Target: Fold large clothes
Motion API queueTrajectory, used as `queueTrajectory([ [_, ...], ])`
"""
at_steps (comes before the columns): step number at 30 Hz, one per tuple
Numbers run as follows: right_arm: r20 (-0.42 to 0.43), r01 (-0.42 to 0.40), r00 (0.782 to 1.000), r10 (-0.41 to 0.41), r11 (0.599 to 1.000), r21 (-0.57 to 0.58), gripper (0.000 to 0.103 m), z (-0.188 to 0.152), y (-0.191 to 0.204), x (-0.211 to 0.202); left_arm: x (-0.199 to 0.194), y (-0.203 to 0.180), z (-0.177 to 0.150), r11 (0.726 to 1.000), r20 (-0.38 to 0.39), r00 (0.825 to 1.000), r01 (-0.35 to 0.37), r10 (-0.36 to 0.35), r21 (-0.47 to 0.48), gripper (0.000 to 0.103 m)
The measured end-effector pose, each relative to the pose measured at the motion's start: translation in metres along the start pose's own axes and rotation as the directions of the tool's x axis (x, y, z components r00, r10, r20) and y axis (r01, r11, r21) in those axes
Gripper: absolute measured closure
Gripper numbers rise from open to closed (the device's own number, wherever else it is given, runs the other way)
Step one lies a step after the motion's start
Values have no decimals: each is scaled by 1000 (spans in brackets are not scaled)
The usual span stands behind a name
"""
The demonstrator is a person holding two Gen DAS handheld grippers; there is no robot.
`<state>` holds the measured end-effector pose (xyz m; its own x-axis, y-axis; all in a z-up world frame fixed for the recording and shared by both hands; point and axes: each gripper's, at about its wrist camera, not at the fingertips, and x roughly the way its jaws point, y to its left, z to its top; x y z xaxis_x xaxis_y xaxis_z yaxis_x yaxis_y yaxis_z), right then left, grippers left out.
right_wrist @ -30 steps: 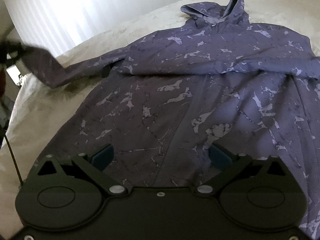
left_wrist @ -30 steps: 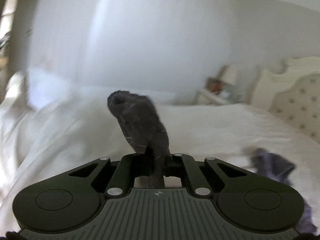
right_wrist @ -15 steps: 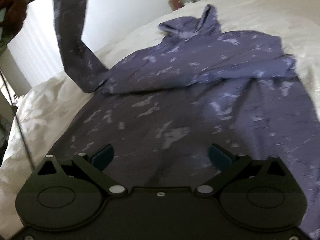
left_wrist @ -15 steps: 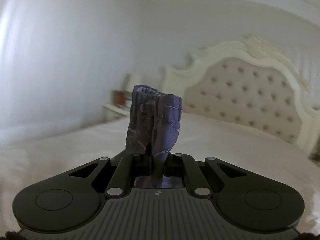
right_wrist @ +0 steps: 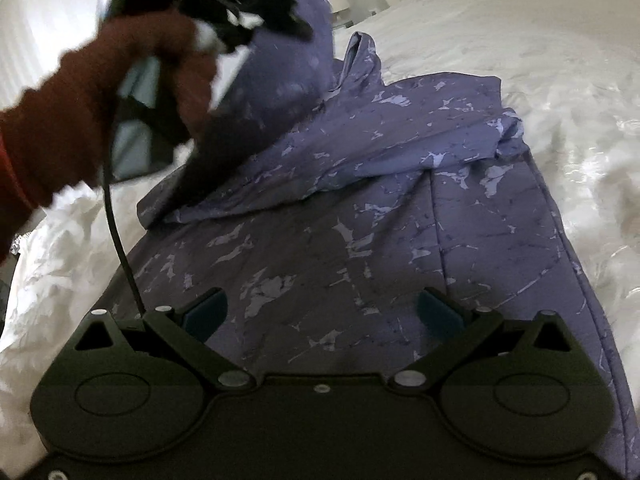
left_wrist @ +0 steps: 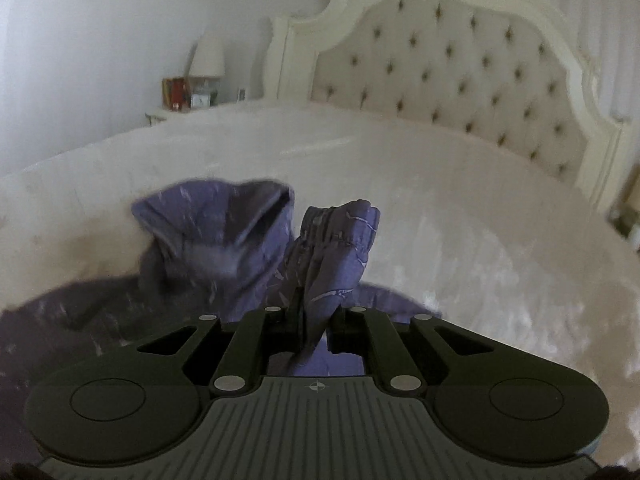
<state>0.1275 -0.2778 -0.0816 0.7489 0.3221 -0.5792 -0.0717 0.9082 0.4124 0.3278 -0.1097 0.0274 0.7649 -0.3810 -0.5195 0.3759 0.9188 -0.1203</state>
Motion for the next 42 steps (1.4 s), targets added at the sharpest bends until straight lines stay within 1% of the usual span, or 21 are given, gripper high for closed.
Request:
queueTrajectory([
  [1, 0, -3, 1000, 3, 1000, 2, 1, 0, 0, 0, 3, -1, -1, 1000, -12, 1000, 1, -1, -5, 93],
  [3, -2, -3, 1000, 3, 1000, 0, 1, 1, 0, 2, 8, 3, -5, 1000, -43, 999, 14, -15, -27, 76],
  [4, -5, 5, 1000, -5, 1000, -2, 1, 1, 0, 3, 11, 1, -6, 999, -56, 998, 21, -23, -42, 58],
  [5, -6, 7, 1000, -7, 1000, -8, 1, 1, 1, 4, 11, 3, -8, 998, -67, 997, 35, -39, -59, 44],
  [7, -7, 12, 1000, -12, 1000, -18, 1, 0, 3, 4, 13, 5, -11, 993, -76, 994, 78, -84, -83, 29],
  [8, -7, 14, 1000, -14, 1000, -21, 1, 0, 4, 5, 13, 5, -14, 992, -74, 992, 95, -102, -88, 24],
  [9, -7, 17, 1000, -17, 1000, -23, 1, -1, 5, 5, 10, 6, -14, 990, -70, 991, 107, -113, -88, 23],
  [12, -7, 21, 1000, -21, 999, -30, 1, -2, 6, 5, 2, 4, -16, 989, -52, 990, 128, -132, -73, 11],
  [15, -7, 26, 1000, -27, 999, -39, 1, -2, 7, 6, -6, 6, -18, 987, -33, 988, 150, -152, -66, 10],
  [19, -15, 38, 999, -39, 998, -56, 1, -2, 10, 7, -10, 14, -22, 988, -46, 988, 146, -148, -43, 9],
  [21, -18, 36, 999, -37, 998, -56, 1, 0, 10, 6, -13, 23, -27, 991, -55, 990, 129, -131, -35, 9],
  [24, -23, 27, 999, -28, 999, -29, 1, 4, 6, 5, -19, 44, -38, 997, -78, 994, 79, -80, -13, 9],
  [27, -19, 36, 999, -37, 999, -25, 1, 8, 4, 5, -24, 71, -52, 1000, -99, 995, 1, 1, 18, 9],
  [29, -18, 46, 999, -46, 998, -32, 1, 11, 3, 4, -26, 91, -60, 999, -108, 993, -48, 50, 16, 9],
  [31, -15, 50, 999, -50, 998, -33, 1, 15, 3, 4, -25, 114, -68, 995, -134, 986, -103, 101, -9, 9],
  [33, -2, 51, 999, -51, 998, -35, 1, 22, 2, 3, -20, 136, -77, 986, -190, 971, -160, 148, -51, 9],
  [34, 5, 52, 999, -52, 998, -39, 1, 26, 2, 3, -18, 145, -81, 983, -214, 964, -173, 155, -65, 10],
  [35, 16, 55, 998, -54, 997, -49, 1, 31, 3, 3, -18, 151, -87, 983, -216, 964, -175, 158, -62, 9],
  [37, 32, 63, 998, -61, 995, -72, 1, 42, 4, 4, -20, 153, -93, 984, -207, 964, -176, 170, -14, 9],
  [39, 51, 69, 997, -65, 993, -92, 1, 56, 4, 7, -25, 150, -95, 987, -194, 968, -162, 161, 13, 9],
  [42, 81, 80, 994, -72, 991, -106, 1, 76, 0, 16, -36, 152, -95, 991, -164, 978, -134, 131, -10, 9],
])
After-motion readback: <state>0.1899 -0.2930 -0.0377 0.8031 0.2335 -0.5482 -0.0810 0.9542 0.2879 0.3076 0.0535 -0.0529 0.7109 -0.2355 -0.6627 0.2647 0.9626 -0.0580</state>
